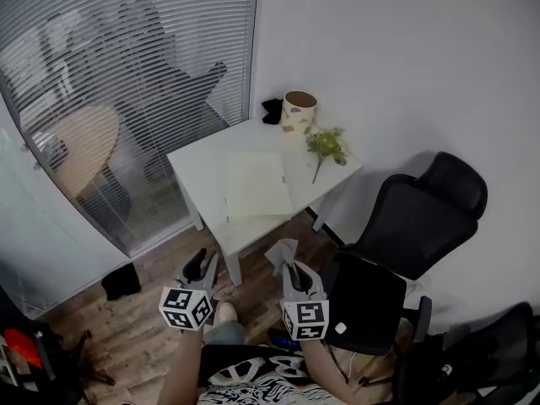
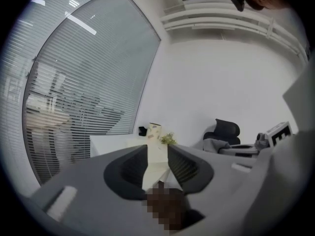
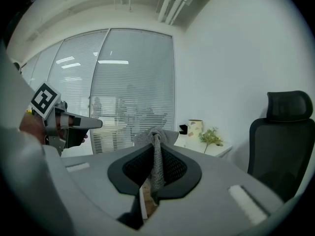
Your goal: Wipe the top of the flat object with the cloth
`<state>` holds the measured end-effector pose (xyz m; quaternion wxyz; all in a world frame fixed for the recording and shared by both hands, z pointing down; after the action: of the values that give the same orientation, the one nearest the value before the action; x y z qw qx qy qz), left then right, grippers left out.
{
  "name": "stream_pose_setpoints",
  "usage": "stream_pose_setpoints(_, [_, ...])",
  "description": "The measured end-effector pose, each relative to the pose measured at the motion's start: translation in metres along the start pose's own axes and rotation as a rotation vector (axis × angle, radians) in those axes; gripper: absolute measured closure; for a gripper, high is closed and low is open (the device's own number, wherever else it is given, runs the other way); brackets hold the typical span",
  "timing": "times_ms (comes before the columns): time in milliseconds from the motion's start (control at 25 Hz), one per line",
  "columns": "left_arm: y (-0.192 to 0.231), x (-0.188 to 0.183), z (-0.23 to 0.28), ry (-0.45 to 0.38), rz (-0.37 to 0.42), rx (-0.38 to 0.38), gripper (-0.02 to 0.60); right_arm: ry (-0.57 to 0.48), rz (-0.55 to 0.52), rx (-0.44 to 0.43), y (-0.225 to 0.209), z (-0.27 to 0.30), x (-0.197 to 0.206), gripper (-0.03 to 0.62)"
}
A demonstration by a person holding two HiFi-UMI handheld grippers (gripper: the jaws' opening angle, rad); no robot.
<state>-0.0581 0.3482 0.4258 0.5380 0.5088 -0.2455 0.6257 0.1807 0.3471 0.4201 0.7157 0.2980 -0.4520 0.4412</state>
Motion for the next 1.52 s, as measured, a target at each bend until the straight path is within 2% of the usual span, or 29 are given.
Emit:
stream_pose_setpoints(160, [0.021,-0.008,0.026,-0.002,-0.007,-0.002,0.448,0.019,0.005,0.010,-0.013,0.033,-0.006,0.574])
stream_pose_setpoints(400, [0.067,-0.039,0.099,0.005,-0.026,0.002,0.448,0.058,0.018,0.015,-0.037,0.110,-0.025,0.574])
stream_pose_setpoints(880, [0.166,-0.083,0.255,0.122,-0.038,0.103,0.448,0.163,0.071,0.105,-0.072,0.263,-0.056,0.574])
stream_pose_setpoints(1240, [0.201,-0.091,0.312,0.168,-0.065,0.171,0.448,0.213,0.085,0.208,-0.095,0.303,-0.073,0.574])
stream_pose_setpoints(1520, [0.208,-0.096,0.339,0.191,-0.085,0.192,0.448,0.219,0.098,0.226,-0.110,0.321,-0.082,0.574])
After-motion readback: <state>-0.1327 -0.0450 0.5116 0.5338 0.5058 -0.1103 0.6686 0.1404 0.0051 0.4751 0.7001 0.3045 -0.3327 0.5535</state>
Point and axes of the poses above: the fingertips, and each gripper's own axes: z forward along the fingers, y to its left, x out of its underside, the point moved 5 cm from there along -z, backward along the fingers, and after that the axes turned 13 degrees about y, right-handed, at the moved point
